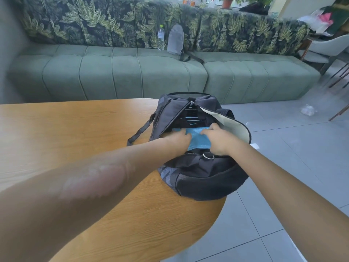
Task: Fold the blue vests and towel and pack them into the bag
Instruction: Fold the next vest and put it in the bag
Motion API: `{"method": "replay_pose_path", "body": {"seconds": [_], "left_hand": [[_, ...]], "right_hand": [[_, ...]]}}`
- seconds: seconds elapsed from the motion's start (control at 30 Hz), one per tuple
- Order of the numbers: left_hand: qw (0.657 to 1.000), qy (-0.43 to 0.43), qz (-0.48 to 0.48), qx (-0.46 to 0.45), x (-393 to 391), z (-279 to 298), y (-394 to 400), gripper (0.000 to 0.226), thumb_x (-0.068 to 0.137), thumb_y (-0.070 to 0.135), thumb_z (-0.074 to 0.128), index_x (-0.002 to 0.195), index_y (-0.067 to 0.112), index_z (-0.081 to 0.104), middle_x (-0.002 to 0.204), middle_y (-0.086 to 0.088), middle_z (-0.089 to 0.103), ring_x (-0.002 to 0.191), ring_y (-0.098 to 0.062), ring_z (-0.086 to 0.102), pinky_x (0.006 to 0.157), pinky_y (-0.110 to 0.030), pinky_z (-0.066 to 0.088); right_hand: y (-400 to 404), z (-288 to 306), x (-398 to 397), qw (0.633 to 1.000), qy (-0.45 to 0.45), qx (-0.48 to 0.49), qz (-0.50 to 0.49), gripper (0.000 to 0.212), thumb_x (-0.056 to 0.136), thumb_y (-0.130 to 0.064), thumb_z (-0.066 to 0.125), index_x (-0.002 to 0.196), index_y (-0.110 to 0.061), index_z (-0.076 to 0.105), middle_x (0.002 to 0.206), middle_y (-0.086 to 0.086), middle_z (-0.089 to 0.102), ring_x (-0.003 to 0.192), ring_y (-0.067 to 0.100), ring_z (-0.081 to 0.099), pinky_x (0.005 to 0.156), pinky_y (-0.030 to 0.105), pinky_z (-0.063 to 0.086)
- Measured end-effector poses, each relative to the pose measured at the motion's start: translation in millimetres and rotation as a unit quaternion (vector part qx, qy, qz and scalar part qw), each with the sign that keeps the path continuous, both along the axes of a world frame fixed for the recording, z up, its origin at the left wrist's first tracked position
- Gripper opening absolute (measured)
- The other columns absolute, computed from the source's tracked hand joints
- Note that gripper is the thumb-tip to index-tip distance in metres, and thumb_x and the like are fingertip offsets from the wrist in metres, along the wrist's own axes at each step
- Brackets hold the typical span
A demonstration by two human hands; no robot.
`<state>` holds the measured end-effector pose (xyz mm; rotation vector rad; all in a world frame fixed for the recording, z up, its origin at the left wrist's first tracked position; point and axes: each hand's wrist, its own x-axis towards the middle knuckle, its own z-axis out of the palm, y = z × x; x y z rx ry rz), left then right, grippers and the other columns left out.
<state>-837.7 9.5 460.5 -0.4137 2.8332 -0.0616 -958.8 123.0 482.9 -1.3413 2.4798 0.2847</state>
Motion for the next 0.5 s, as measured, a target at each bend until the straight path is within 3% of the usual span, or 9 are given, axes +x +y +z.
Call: {"method": "replay_pose_path", "body": {"seconds": [0.07, 0.17, 0.2, 0.27, 0.33, 0.4, 0.5], "left_hand": [[0.999, -0.013, 0.002, 0.036, 3, 10, -1, 0.033, 0.107, 0.014, 0.046, 0.137, 0.001, 0.045, 0.13, -0.019, 0.054, 0.114, -0.035, 0.06, 0.082, -0.038, 0.046], [0.996, -0.021, 0.036, 0.077, 12, 26, -1, 0.032, 0.107, 0.02, 0.045, 0.131, -0.001, 0.05, 0.109, -0.018, 0.059, 0.095, -0.034, 0.061, 0.075, -0.037, 0.046], [0.993, -0.033, 0.059, 0.1, 16, 31, 0, 0.04, 0.109, 0.025, 0.042, 0.138, -0.002, 0.045, 0.113, -0.02, 0.059, 0.098, -0.036, 0.06, 0.079, -0.038, 0.046], [0.983, -0.074, 0.106, 0.129, 22, 42, 3, 0.063, 0.111, 0.034, 0.034, 0.155, -0.007, 0.014, 0.139, -0.03, 0.049, 0.12, -0.043, 0.054, 0.095, -0.042, 0.043], [0.977, -0.101, 0.126, 0.138, 30, 59, 10, 0.074, 0.112, 0.039, 0.029, 0.156, -0.01, -0.004, 0.154, -0.032, 0.036, 0.135, -0.045, 0.044, 0.106, -0.041, 0.035], [0.978, -0.122, 0.113, 0.125, 32, 73, 12, 0.069, 0.112, 0.04, 0.028, 0.155, -0.011, 0.012, 0.153, -0.027, 0.038, 0.134, -0.041, 0.046, 0.103, -0.038, 0.036], [0.973, -0.192, 0.06, 0.112, 28, 87, 9, 0.048, 0.11, 0.035, 0.038, 0.137, -0.002, 0.053, 0.114, -0.015, 0.057, 0.097, -0.029, 0.055, 0.083, -0.034, 0.041]], "right_hand": [[-1, 1, 7, 1.0, 0.015, 0.021, 0.001, 0.064, 0.092, -0.006, 0.051, 0.153, -0.02, 0.036, 0.146, 0.011, 0.029, 0.104, 0.033, 0.058, 0.088, 0.037, 0.049], [2, -3, 14, 0.999, 0.021, 0.03, -0.005, 0.062, 0.092, -0.007, 0.044, 0.152, -0.017, 0.035, 0.149, 0.015, 0.03, 0.117, 0.037, 0.052, 0.096, 0.04, 0.047], [3, -4, 13, 1.0, 0.015, 0.025, -0.008, 0.061, 0.092, -0.007, 0.042, 0.152, -0.017, 0.036, 0.149, 0.016, 0.032, 0.119, 0.039, 0.05, 0.099, 0.042, 0.046], [3, -4, 10, 1.0, -0.014, 0.005, -0.022, 0.06, 0.094, -0.011, 0.04, 0.153, -0.022, 0.036, 0.148, 0.017, 0.037, 0.123, 0.04, 0.05, 0.105, 0.044, 0.044], [-1, 1, 9, 0.997, -0.063, -0.017, -0.048, 0.054, 0.1, -0.019, 0.037, 0.153, -0.028, 0.038, 0.151, 0.016, 0.041, 0.127, 0.038, 0.049, 0.107, 0.041, 0.041], [-6, 9, 11, 0.993, -0.099, -0.024, -0.058, 0.046, 0.105, -0.027, 0.033, 0.15, -0.03, 0.039, 0.149, 0.015, 0.046, 0.128, 0.034, 0.049, 0.106, 0.039, 0.04], [-14, 17, 18, 0.993, -0.11, 0.019, -0.042, 0.041, 0.108, -0.037, 0.028, 0.148, -0.033, 0.038, 0.149, 0.013, 0.046, 0.131, 0.031, 0.046, 0.106, 0.041, 0.034]]}}
